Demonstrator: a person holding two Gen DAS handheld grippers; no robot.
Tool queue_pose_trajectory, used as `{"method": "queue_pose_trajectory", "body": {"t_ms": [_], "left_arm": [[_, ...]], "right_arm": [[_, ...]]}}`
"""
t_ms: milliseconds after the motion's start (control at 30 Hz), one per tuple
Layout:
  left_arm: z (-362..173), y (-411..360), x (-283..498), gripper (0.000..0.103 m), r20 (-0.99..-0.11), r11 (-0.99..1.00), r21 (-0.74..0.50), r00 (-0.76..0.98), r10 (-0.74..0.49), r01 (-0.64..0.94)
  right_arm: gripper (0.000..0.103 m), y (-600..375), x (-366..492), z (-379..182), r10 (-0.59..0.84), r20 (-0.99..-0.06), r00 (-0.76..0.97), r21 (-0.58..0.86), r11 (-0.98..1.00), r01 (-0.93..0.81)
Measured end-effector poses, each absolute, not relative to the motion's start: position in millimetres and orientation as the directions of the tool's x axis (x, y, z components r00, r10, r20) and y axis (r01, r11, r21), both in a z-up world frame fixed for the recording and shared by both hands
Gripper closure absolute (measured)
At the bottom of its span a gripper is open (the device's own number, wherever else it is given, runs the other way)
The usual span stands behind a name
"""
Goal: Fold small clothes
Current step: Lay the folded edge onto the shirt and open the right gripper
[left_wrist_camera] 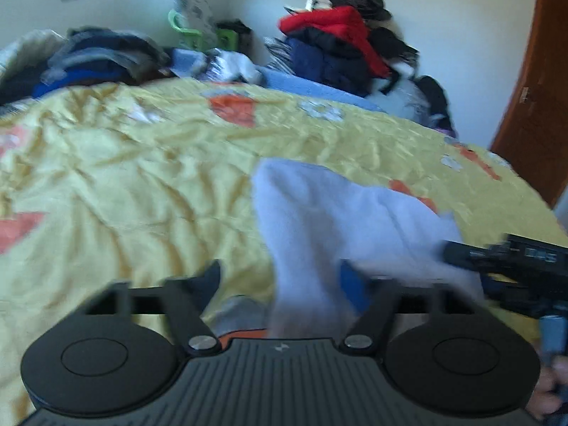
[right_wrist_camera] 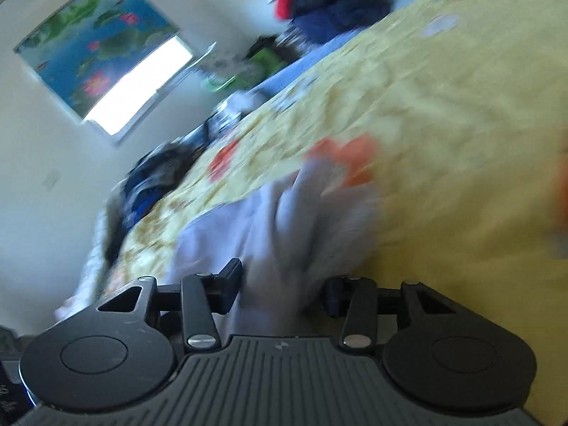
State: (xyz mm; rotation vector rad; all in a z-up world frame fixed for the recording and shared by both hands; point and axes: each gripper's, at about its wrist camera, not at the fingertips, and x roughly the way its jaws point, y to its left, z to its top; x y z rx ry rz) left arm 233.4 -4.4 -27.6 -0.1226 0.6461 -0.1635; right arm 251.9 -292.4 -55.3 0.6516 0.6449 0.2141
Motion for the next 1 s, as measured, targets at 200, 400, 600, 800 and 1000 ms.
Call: {"method": "queue_pose_trajectory", "body": {"t_ms": [200,400,600,800,1000], "left_arm": [[-24.3,-20.1,202.5,0.024,-0.593,0.994,0.014,0.801,-0.082,0.112],[-38.1,-25.2,198.3,0.024,-0.62,0.994,0.017,0.781,-0.077,0.111],[-39.8,-22.5,193.5,0.024,-0.625,0.993,0.007,0.776,-0.084,0.114],[-39.2,-23.0,189.2,0.024,-0.628,0.994,0.002,0.774,-0.081,0.105],[-37.3,-19.8,182.5,0.023,-0.629,0.995,-0.008,0.773,-0.084,0.102]], "right_arm": [[0.054,-270.6,185.1,-18.8,0.2,-0.419,0.886,0.356,0.934,-0.042],[0.057,-208.8,182.0,-33.5,0.222,-0.53,0.819,0.085,0.974,-0.209],[0.053,-219.2,167.1,-31.2,0.217,-0.518,0.828,0.192,0.972,-0.135],[0.052,-214.9,166.8,-36.3,0.194,-0.566,0.802,0.15,0.98,-0.131],[0.049,-211.1,154.9,-34.1,0.186,-0.563,0.805,0.15,0.981,-0.122]]}}
